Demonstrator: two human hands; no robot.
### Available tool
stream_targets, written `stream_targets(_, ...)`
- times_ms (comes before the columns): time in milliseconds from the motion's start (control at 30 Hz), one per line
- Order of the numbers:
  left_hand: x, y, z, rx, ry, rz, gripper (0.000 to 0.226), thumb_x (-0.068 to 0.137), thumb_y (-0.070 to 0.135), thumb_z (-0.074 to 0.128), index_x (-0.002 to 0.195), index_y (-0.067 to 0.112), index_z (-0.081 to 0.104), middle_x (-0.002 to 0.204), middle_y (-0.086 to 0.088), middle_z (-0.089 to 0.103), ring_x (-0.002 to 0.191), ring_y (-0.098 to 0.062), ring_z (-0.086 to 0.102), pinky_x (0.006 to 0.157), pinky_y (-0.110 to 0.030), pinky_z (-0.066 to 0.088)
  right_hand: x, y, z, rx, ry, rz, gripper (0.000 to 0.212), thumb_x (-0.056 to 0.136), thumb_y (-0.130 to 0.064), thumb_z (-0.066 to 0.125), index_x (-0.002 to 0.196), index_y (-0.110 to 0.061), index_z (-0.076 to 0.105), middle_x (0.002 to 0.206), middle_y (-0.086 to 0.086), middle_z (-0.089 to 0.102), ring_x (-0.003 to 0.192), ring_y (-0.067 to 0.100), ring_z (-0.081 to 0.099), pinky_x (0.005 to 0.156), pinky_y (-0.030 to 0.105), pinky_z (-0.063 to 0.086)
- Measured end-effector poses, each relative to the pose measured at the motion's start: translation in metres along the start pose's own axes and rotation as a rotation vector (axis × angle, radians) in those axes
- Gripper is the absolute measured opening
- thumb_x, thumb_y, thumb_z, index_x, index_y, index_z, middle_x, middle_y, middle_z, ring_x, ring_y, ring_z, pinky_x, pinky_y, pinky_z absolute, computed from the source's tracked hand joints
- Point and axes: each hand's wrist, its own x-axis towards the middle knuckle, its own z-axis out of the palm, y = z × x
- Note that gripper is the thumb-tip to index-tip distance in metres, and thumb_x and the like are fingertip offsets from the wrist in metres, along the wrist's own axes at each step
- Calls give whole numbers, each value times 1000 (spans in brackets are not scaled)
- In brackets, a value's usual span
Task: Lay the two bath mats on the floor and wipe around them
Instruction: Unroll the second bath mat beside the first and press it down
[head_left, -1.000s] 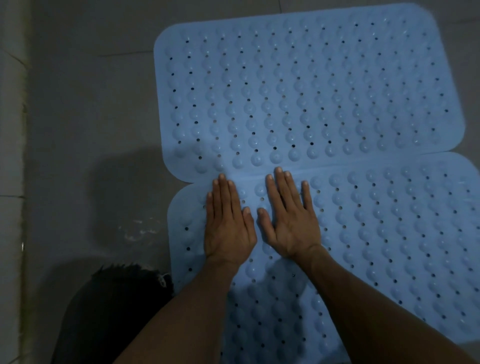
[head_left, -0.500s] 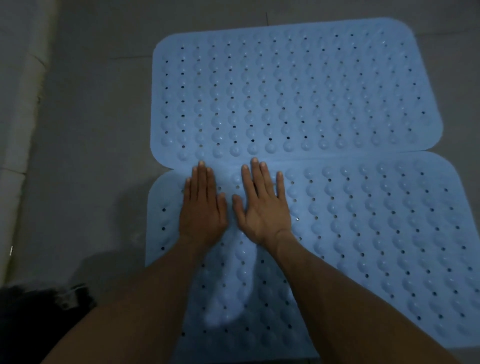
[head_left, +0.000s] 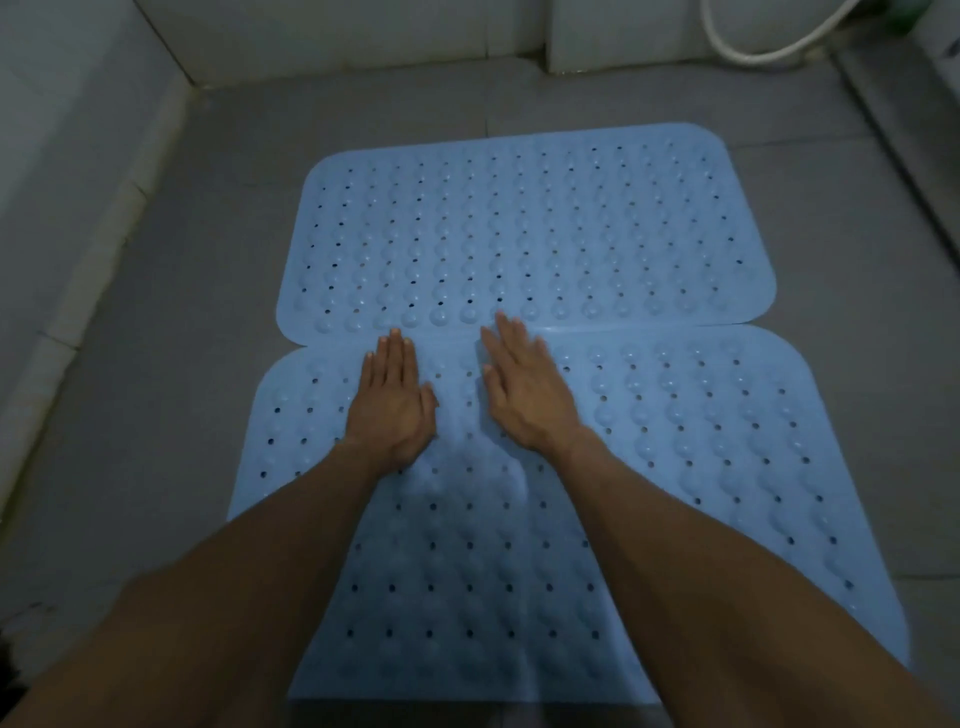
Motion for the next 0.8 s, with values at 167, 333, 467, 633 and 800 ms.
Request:
stream_targets(167,9,102,12,-117,116,156,64,103,34,24,153,-2,5,161,-19,-4,150,-28,-3,121,-38,-8,-30,84,-57,-281,77,114,57,107,-28,33,159,-10,19,168,10,6,156,25,4,125,40,-3)
stream_targets(333,14,181,30,-186,147,226,61,103,34,24,153,3,7,162,-14,1,150,-27,-2,121,-38,-8,-68,136,-68,-376,71,221,61,107,-36,25,161,-13,9,168,7,0,155,20,-4,124,39,-10)
stream_targets(467,8,197,40,-189,214,187,59,103,34,27,152,5,19,161,-11,13,150,-28,7,123,-43,6,-75,145,-58,-371,124,289,62,106,-41,20,161,-14,8,168,6,4,155,18,-3,125,42,-6)
stream_targets(633,11,197,41,-179,230,176,58,102,34,29,152,7,23,161,-9,17,150,-26,10,122,-43,12,-74,146,-56,-359,160,293,64,102,-40,18,160,-12,16,167,8,11,155,20,3,126,44,-3)
stream_targets(800,10,197,39,-183,194,174,57,102,34,29,153,9,22,162,-8,14,151,-26,5,122,-45,13,-74,143,-56,-377,169,287,63,103,-37,21,158,-8,20,166,13,15,155,26,7,125,50,5)
